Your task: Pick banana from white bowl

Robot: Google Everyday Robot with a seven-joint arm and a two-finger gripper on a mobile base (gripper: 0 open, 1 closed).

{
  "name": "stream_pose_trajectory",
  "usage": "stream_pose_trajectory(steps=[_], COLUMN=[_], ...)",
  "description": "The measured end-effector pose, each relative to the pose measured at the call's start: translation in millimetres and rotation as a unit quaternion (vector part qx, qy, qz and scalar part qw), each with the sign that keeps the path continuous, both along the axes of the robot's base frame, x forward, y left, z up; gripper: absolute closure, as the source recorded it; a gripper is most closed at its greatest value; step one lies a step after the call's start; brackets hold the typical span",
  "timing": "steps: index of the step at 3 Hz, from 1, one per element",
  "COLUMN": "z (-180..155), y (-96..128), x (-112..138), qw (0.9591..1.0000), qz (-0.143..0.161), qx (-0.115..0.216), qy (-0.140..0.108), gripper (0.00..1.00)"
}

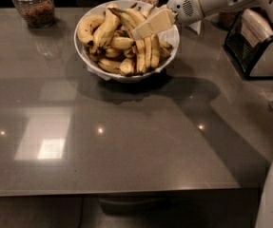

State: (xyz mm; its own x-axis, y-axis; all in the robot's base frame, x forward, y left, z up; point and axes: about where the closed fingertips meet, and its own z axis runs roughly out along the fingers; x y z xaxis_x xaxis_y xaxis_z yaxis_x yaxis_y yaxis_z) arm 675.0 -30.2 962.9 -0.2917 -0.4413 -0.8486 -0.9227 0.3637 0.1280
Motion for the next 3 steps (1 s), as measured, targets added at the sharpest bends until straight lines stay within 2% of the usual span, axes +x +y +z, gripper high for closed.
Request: stream_pose_trajectory(steps=[1,2,3], z=[-7.6,-10.8,-12.0], y=[-0.5,-1.2,-2.5], x=[8.1,9.6,9.3], qw=[1.0,0.9999,0.9998], qz=[-0.006,-0.009,-0.013], qx=[-0.001,-0.002,-0.004], qy=[0.007,0.011,0.013], gripper=[0.21,0.4,0.63])
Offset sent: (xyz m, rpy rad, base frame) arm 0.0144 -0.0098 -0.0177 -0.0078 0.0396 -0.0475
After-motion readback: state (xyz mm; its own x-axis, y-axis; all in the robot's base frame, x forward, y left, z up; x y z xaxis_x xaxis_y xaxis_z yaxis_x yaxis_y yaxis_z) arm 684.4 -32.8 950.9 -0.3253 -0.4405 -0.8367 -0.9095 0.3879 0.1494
